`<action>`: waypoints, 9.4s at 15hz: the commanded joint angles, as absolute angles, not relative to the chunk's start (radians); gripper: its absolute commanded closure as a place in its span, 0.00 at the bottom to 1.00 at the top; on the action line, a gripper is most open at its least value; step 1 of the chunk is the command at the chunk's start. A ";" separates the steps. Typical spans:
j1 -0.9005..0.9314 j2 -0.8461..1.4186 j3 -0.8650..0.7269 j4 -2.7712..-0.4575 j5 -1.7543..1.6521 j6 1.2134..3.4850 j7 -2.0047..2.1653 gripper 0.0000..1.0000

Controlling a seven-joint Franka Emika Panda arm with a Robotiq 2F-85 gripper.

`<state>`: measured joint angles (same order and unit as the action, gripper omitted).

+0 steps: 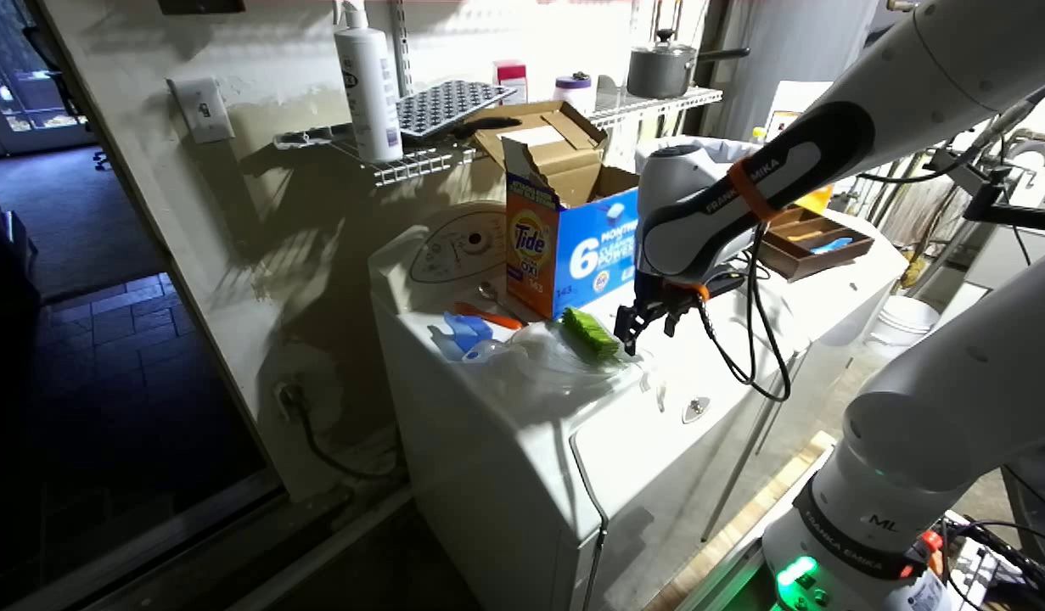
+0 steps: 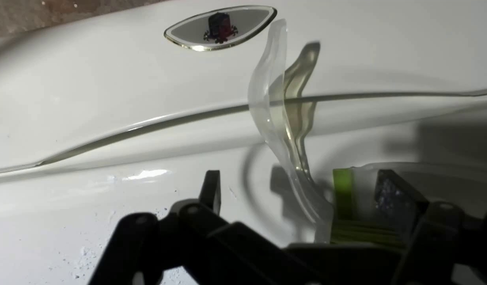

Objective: Sweep the table using the brush and dustpan

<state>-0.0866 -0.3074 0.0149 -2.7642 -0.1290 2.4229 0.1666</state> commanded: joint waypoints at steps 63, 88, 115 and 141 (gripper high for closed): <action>-0.077 -0.278 0.053 -2.674 -0.900 1.958 0.461 0.97; -0.042 0.043 0.018 -2.573 -1.309 1.863 0.628 0.97; -0.010 0.178 0.032 -2.488 -1.256 1.910 0.397 0.97; 0.060 0.047 0.088 -2.569 -1.058 1.974 0.219 0.97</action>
